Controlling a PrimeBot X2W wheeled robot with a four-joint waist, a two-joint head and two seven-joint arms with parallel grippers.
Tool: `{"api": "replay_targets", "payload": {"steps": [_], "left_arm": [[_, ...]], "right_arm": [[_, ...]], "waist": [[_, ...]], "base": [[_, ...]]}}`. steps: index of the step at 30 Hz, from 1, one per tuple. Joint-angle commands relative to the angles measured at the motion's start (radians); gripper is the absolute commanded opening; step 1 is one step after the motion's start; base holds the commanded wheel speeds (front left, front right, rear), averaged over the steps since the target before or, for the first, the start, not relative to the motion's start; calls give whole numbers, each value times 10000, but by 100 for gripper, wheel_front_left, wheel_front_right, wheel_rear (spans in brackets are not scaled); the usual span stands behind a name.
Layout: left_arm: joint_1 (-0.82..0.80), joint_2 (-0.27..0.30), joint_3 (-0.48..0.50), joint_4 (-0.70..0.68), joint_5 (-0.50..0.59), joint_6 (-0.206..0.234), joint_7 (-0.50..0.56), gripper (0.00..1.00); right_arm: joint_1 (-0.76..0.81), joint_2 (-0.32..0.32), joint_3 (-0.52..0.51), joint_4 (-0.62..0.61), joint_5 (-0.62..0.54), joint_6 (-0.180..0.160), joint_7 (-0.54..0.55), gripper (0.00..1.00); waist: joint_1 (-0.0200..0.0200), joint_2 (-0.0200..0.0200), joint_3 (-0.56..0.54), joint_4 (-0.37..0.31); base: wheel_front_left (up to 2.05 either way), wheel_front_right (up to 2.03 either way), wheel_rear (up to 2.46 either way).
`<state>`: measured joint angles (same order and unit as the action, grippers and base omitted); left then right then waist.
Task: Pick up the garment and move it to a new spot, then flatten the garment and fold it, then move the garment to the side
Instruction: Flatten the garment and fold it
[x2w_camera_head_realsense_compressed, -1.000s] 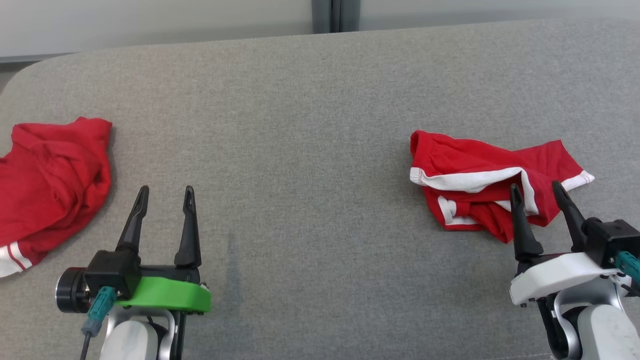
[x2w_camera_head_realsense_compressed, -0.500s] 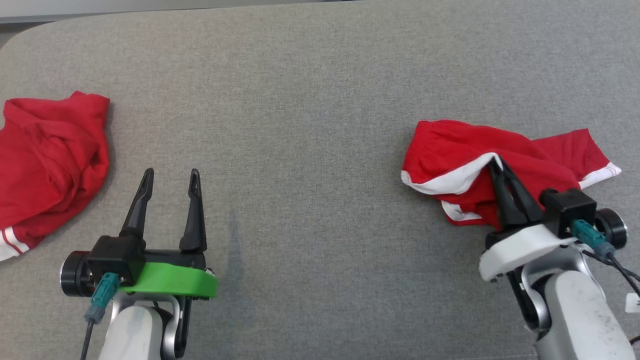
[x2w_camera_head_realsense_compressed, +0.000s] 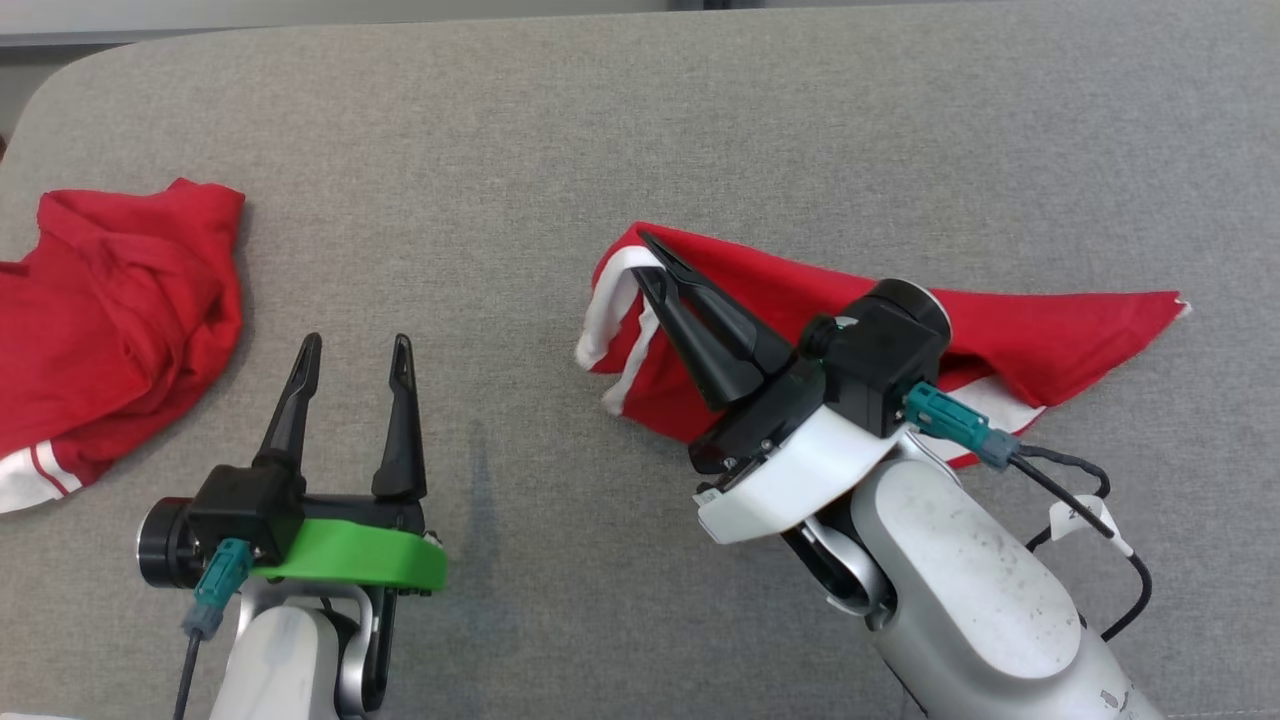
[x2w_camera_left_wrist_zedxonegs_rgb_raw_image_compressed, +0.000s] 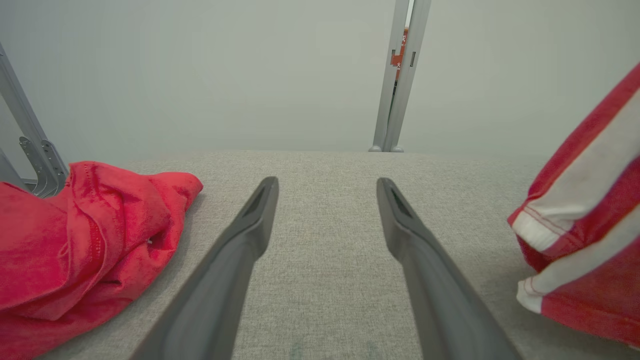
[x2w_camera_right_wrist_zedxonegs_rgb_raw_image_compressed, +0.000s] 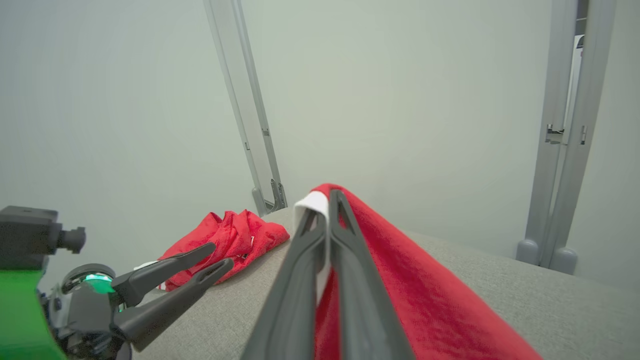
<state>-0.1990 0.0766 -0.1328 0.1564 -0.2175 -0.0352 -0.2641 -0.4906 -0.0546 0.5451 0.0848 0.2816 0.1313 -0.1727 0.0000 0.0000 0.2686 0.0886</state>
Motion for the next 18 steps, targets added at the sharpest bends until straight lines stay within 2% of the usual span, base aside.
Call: {"api": "replay_targets", "payload": {"steps": [1,5,11,12,13,14,15,18], "left_arm": [[-115,-33,-15,-1,52,-34,-4,100],[-122,-113,-79,-23,25,-48,-3,100],[-251,-172,-189,32,-10,-79,-3,100],[-265,-174,-193,43,-13,-78,-4,100],[-275,-180,-205,63,-18,-81,-3,100],[-287,-189,-221,79,-18,-80,-3,100],[-307,-200,-231,94,-16,-84,-4,100],[-342,-210,-215,125,3,-91,-4,100]], "right_arm": [[-125,-36,64,89,308,-10,-90,0],[81,-73,-298,725,941,-10,-56,0],[525,-842,-1453,2215,1707,-10,-164,0],[537,-963,-1632,2423,1794,-9,-213,5],[577,-1054,-1858,2716,2016,-9,-214,35],[582,-1128,-1976,2908,2134,-9,-218,76],[522,-1250,-2128,3092,2249,-9,-297,100],[437,-1445,-2332,3390,2478,-9,-480,100]], "waist": [[0,0,-24,112],[0,0,40,286],[0,0,194,339],[0,0,214,326],[0,0,234,306],[0,0,246,289],[0,0,260,266],[0,0,258,208]], "base": [[0,0,0],[0,0,0],[0,0,0],[0,0,0],[0,0,0],[0,0,0],[0,0,0],[0,0,0]]}}
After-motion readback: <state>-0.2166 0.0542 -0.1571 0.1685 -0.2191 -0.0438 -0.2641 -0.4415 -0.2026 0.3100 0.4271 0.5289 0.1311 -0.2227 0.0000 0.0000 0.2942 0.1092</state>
